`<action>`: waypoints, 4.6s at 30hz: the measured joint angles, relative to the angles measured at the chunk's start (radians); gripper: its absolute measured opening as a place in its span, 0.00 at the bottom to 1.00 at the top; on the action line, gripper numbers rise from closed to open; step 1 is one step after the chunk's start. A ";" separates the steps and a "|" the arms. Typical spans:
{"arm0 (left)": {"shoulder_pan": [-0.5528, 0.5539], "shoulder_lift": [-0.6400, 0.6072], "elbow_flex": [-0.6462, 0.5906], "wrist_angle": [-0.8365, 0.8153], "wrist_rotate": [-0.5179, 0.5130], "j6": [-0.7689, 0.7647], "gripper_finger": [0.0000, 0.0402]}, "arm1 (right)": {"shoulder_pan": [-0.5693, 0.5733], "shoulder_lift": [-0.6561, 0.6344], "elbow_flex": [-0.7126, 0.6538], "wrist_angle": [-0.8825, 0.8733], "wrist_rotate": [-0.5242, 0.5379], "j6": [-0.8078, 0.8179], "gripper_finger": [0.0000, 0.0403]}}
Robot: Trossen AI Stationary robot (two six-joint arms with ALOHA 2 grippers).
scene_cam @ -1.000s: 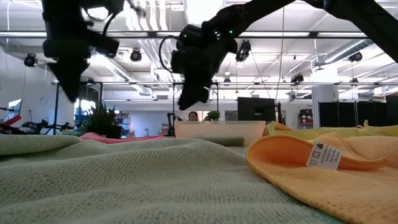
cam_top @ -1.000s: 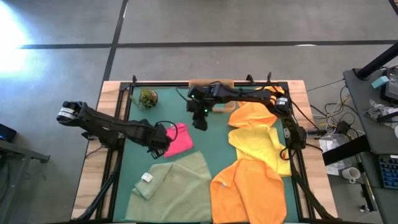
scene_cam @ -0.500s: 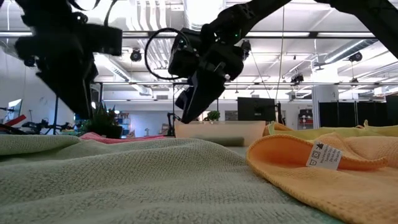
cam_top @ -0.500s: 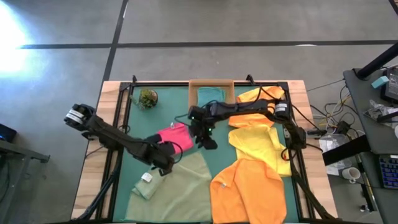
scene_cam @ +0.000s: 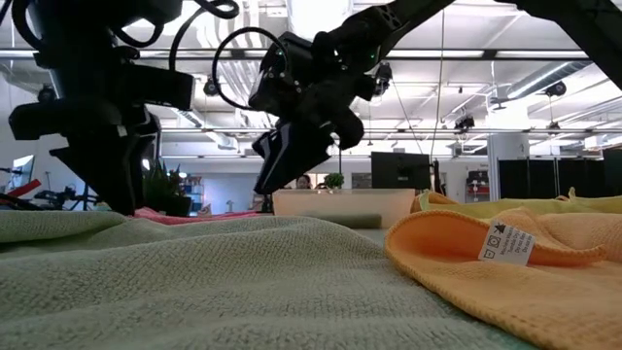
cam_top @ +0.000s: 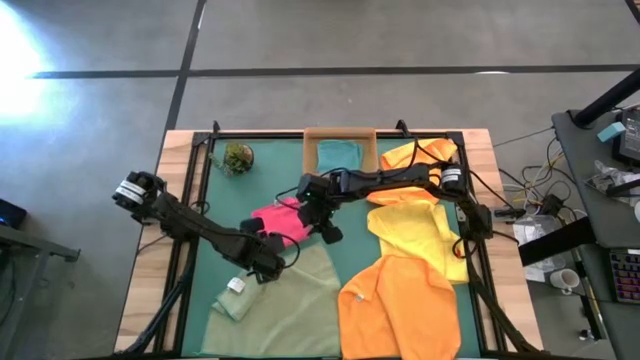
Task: Fold microfiber towels
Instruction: Stack the pink microfiber towel on top of the blue microfiber towel in the orange bin
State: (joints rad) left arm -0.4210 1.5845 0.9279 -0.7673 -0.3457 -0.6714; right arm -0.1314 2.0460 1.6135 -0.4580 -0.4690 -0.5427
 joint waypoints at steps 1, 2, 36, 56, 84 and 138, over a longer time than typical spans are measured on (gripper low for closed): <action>0.000 0.000 0.000 -0.001 -0.012 0.008 0.38 | 0.000 0.000 0.000 0.013 0.000 0.002 0.29; 0.000 0.000 0.000 -0.002 -0.024 0.016 0.38 | 0.000 0.000 0.000 0.023 0.000 0.004 0.29; 0.040 0.018 -0.140 0.164 -0.023 0.063 0.26 | 0.015 0.123 -0.023 0.140 0.113 0.003 0.19; 0.141 -0.017 -0.062 0.183 0.066 0.163 0.01 | -0.008 0.015 -0.028 -0.082 0.139 0.103 0.02; 0.479 -0.021 0.491 -0.037 0.155 0.694 0.00 | -0.096 -0.421 -0.111 -0.379 0.337 0.295 0.02; 0.956 0.316 0.630 0.396 0.035 1.152 0.00 | -0.601 -0.334 -0.182 -0.011 0.365 0.048 0.02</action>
State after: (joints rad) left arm 0.5349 1.9002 1.5584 -0.3709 -0.3104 0.4807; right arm -0.7326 1.7121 1.4310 -0.4694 -0.1044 -0.4950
